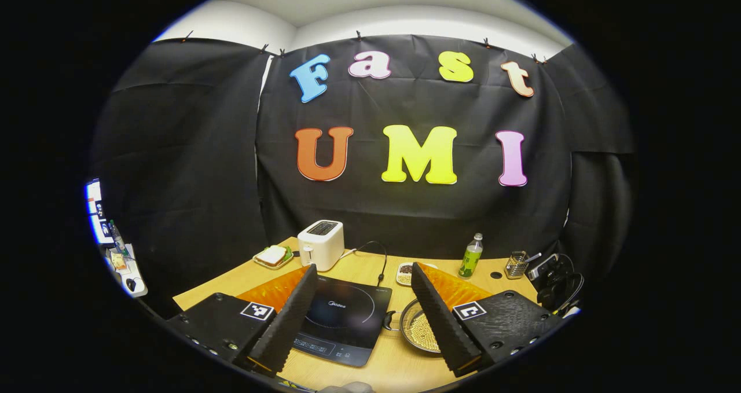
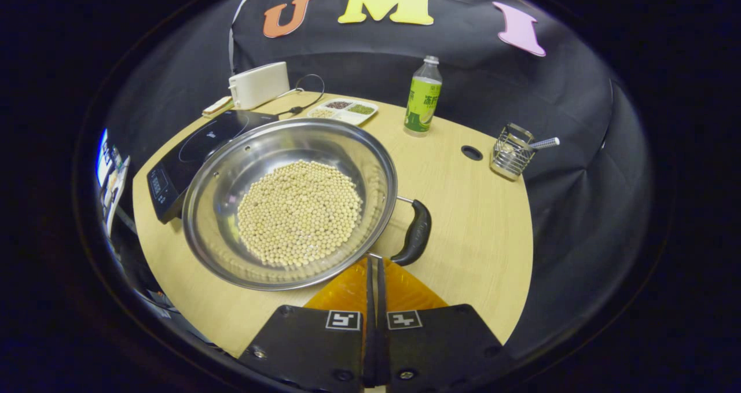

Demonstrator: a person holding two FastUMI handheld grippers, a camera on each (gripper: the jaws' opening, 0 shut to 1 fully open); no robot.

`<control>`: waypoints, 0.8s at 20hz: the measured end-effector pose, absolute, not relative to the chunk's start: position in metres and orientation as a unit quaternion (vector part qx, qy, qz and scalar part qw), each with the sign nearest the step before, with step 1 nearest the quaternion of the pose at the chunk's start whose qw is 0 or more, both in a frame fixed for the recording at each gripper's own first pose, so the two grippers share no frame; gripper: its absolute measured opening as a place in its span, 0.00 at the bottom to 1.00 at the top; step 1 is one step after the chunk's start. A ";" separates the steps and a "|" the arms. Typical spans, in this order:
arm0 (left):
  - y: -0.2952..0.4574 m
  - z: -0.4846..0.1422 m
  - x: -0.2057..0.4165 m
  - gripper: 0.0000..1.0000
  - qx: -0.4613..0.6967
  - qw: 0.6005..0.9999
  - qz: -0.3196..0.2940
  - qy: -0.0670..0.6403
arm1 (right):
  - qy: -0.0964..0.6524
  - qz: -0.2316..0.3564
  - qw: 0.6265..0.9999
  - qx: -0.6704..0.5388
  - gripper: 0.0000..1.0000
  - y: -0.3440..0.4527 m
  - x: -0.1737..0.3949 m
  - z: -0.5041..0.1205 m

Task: First push the handle of the pot to place it horizontally, then grasp the pot with both hands and set it on the induction cooktop.

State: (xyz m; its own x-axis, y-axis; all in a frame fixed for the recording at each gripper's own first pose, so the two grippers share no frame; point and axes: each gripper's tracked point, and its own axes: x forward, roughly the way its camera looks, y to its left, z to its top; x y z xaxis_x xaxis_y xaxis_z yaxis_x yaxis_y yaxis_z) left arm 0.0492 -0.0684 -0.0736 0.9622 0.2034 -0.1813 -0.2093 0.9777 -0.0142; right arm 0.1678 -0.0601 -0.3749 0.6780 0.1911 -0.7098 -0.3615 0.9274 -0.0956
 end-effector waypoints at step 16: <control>-0.053 -0.075 0.036 0.96 -0.015 0.996 0.008 0.089 | 0.330 0.071 0.940 -0.042 0.33 -0.054 0.100 -0.329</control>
